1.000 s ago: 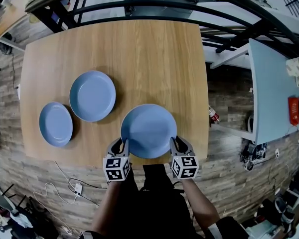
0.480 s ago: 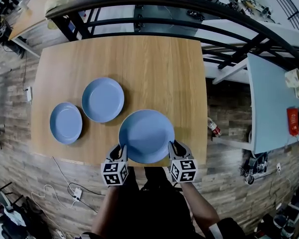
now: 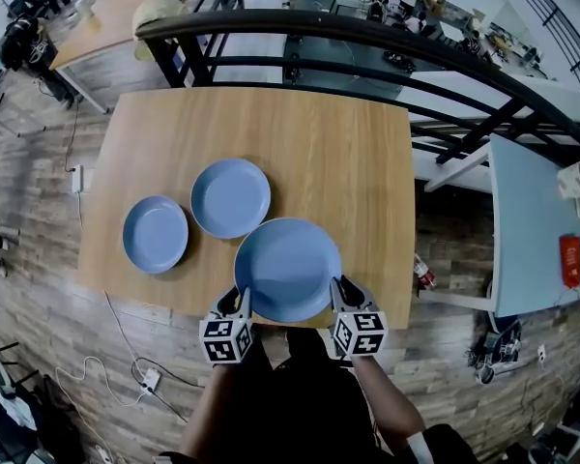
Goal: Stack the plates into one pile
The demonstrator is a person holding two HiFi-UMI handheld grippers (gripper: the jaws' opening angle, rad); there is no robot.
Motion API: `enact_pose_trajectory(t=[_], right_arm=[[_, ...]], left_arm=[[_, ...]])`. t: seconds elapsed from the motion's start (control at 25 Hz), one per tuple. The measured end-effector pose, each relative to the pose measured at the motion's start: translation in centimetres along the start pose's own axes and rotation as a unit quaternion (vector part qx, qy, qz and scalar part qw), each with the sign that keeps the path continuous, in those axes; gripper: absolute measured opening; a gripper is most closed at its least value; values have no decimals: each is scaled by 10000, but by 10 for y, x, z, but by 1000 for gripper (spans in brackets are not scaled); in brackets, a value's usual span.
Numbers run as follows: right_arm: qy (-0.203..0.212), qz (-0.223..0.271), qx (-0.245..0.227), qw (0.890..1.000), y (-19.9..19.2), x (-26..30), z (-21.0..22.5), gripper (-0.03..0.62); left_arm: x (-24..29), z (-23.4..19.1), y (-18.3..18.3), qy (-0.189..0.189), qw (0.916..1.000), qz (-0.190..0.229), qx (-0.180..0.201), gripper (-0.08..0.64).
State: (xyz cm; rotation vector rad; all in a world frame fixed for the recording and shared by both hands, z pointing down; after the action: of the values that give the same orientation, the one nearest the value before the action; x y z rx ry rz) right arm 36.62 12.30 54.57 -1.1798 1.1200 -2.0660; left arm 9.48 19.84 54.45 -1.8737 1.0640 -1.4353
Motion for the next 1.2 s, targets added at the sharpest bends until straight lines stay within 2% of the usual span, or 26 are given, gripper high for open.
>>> enact_pose_trajectory(t=[0.36, 0.8, 1.2], right_arm=[[-114, 81, -98, 9999, 9, 8, -66, 75], [-28, 20, -290, 9996, 6, 32, -142, 75], [-104, 58, -274, 9996, -2, 63, -214, 75]], left_arm=[[-21, -57, 23, -180, 9998, -19, -2, 86], [-51, -130, 36, -155, 9996, 149, -197, 86], [-67, -207, 53, -279, 9994, 175, -90, 86]])
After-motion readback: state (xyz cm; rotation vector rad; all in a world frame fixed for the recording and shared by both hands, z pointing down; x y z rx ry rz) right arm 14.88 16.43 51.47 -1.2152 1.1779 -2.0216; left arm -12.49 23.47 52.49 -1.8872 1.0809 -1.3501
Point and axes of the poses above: the fingertips, and each gripper's own axes: x forward along the fingers, z to its right, y out of its top, the point moved 7 cm from there along -x, backward along the fingers, and after that the axes turned 12 degrees about z, right-handed, at the moved point
